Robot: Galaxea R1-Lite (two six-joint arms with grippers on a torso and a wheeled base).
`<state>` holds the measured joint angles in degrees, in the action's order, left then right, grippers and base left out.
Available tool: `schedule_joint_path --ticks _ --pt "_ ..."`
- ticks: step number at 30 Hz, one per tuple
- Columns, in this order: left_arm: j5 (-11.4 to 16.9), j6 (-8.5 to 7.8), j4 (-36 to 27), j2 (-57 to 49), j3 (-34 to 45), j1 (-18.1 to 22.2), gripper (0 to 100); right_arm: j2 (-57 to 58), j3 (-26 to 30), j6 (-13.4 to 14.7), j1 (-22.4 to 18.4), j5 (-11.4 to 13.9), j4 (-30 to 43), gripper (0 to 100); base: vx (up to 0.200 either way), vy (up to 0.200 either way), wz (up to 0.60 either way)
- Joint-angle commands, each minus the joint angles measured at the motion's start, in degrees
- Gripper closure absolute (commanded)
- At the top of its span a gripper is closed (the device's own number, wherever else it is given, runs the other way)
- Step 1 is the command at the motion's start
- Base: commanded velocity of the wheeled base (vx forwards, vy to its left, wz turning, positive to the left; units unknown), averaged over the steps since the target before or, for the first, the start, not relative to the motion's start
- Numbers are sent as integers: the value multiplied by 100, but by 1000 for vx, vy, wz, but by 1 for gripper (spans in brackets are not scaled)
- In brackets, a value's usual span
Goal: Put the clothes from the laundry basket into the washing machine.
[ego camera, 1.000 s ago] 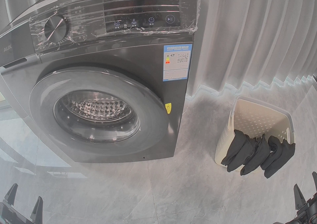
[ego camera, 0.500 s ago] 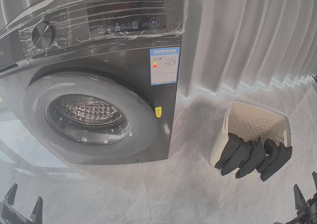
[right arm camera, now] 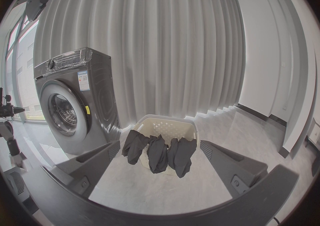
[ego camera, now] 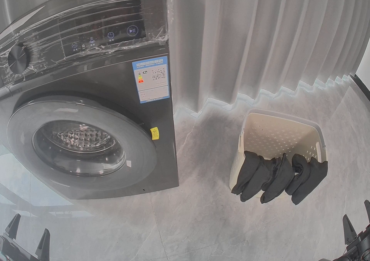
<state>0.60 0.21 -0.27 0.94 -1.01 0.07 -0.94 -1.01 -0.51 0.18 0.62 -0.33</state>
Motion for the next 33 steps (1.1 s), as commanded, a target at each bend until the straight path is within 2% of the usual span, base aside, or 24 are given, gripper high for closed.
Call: schedule_joint_path --ticks 1,10,22,31,33 --pt "2 6 0 -76 92 1 0 6 101 -2 -1 -1 -2 0 0 0 0" --pt "2 6 0 -68 92 10 0 6 101 -2 -1 -1 -2 0 0 0 0" --pt "-7 6 0 -68 92 10 0 6 101 -2 -1 -1 -2 0 0 -200 0" --pt "-7 6 0 -76 92 10 0 6 101 -2 -1 -1 -2 0 0 0 0" --pt "-7 6 0 -76 92 10 0 6 101 -2 -1 8 -2 0 200 0 0"
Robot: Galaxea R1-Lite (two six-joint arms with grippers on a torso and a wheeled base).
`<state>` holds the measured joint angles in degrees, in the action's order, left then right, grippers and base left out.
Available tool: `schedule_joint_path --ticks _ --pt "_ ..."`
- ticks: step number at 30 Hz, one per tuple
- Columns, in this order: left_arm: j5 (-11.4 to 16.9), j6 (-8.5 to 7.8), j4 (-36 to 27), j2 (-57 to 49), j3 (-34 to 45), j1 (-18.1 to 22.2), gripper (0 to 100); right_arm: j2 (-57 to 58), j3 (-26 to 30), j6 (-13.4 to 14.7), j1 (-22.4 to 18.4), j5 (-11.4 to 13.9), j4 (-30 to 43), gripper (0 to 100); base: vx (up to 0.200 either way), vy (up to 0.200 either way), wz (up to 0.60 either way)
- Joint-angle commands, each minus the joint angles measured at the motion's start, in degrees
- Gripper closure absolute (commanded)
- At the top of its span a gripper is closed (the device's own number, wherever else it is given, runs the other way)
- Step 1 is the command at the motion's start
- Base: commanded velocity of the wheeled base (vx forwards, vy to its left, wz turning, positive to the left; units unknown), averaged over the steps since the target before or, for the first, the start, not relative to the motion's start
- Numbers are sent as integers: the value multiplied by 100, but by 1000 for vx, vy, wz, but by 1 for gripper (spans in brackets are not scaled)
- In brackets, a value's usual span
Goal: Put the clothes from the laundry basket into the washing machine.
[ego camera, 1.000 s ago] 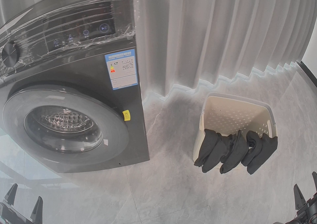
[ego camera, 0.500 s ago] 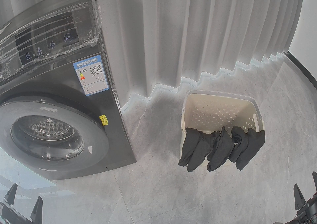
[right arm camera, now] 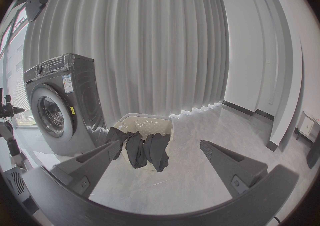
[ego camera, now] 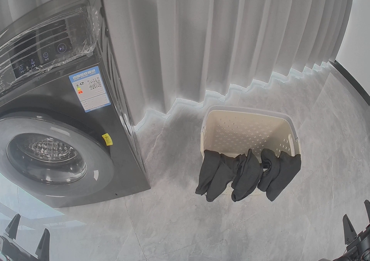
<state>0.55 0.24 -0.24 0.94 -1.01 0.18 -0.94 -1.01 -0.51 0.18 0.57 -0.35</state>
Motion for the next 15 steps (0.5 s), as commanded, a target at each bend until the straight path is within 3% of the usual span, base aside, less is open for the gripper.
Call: schedule_joint_path --ticks 1,4,13,15 --pt "-2 2 -2 -76 92 -1 0 6 101 -2 -1 4 0 0 200 0 0" --pt "-2 2 -2 -68 92 -1 0 6 101 -2 -1 4 0 0 200 0 0" --pt "-2 2 -2 -76 92 -1 0 6 101 -2 -1 4 0 0 0 0 0" --pt "-2 2 -2 -76 92 -1 0 6 101 -2 -1 4 0 0 200 0 0"
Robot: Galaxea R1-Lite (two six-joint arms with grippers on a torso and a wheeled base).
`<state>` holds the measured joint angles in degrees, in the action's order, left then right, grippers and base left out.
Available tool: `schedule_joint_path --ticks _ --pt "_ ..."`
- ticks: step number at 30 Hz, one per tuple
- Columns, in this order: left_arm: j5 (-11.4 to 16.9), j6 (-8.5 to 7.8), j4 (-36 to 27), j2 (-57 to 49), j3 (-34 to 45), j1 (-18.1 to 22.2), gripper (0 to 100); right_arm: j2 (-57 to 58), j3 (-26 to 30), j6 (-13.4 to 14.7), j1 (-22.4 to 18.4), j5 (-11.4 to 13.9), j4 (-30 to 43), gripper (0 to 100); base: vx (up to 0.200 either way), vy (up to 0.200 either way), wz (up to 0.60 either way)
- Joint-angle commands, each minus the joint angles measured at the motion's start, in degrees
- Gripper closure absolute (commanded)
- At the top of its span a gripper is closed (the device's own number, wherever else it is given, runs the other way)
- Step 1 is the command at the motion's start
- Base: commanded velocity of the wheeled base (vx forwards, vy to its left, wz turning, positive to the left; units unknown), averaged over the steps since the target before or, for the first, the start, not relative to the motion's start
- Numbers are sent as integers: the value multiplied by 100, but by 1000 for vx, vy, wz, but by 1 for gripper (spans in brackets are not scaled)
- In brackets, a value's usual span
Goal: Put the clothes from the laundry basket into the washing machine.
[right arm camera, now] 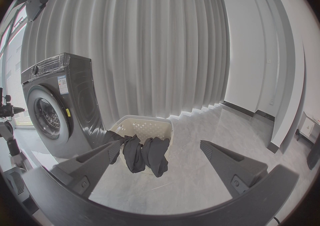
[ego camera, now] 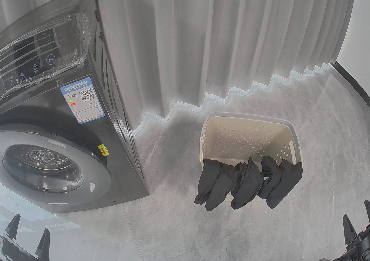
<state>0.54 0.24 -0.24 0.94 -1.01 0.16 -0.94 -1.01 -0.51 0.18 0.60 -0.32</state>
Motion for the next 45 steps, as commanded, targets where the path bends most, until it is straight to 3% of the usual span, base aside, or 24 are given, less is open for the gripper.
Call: schedule_joint_path --ticks 1,11,20,31,40,45 --pt "-1 2 -2 -76 92 -7 0 6 101 -2 -1 2 -3 0 200 0 0" --pt "-1 2 -2 -76 92 2 0 6 101 -2 -1 2 -3 0 60 0 0" --pt "-1 2 -2 -76 92 -7 0 6 101 -2 -1 2 -3 0 0 0 -600" --pt "-1 2 -2 -68 92 2 0 6 101 -2 -1 2 -3 0 0 0 0" --pt "-1 2 -2 -76 92 2 0 6 101 -2 -1 2 -3 0 0 -200 0" --pt "-1 2 -2 -76 92 2 0 6 101 -2 -1 2 -3 0 0 0 0"
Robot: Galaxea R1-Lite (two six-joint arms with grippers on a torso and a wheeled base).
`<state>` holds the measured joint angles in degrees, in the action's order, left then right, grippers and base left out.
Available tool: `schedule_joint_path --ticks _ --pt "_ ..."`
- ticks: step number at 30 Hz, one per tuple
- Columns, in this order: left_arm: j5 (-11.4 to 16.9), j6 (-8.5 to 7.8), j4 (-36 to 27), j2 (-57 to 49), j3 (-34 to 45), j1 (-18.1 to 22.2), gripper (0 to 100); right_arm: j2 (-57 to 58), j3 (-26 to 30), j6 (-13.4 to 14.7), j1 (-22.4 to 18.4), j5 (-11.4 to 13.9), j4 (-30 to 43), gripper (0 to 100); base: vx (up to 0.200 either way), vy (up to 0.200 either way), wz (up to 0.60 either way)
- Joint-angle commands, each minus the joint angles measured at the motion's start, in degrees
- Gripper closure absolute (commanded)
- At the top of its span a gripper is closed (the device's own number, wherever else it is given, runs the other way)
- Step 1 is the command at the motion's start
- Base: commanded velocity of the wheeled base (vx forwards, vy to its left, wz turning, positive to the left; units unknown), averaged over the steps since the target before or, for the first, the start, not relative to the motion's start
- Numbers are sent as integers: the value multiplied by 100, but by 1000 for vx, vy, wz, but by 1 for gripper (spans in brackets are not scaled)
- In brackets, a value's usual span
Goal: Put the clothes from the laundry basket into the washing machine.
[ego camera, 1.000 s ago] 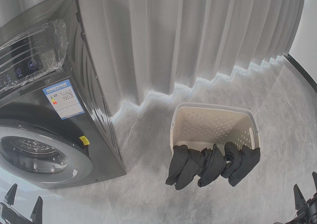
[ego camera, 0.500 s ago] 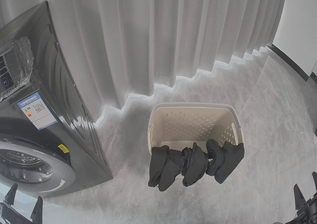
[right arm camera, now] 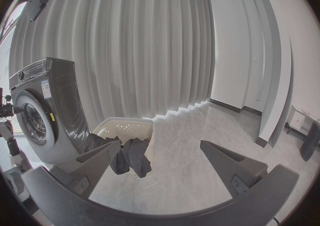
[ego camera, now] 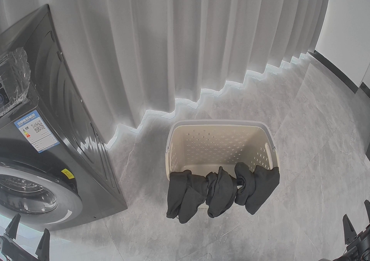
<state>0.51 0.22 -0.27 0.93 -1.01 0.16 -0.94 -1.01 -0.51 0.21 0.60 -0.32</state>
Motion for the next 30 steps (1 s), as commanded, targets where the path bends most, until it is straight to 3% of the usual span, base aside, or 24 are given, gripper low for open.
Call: schedule_joint_path --ticks 1,4,13,25,30 --pt "2 4 0 -75 92 2 0 6 101 -2 -3 2 -3 0 0 0 0" --pt "2 -4 0 -66 92 2 0 6 101 -2 -3 2 -3 0 0 0 0" --pt "2 -4 0 -75 92 2 0 6 101 -2 -3 2 -3 0 0 -200 0" --pt "2 4 0 -66 92 2 0 6 101 -2 -3 2 -3 0 0 0 0" --pt "2 4 0 -66 92 -7 0 6 101 -2 -3 2 -3 0 200 0 0"
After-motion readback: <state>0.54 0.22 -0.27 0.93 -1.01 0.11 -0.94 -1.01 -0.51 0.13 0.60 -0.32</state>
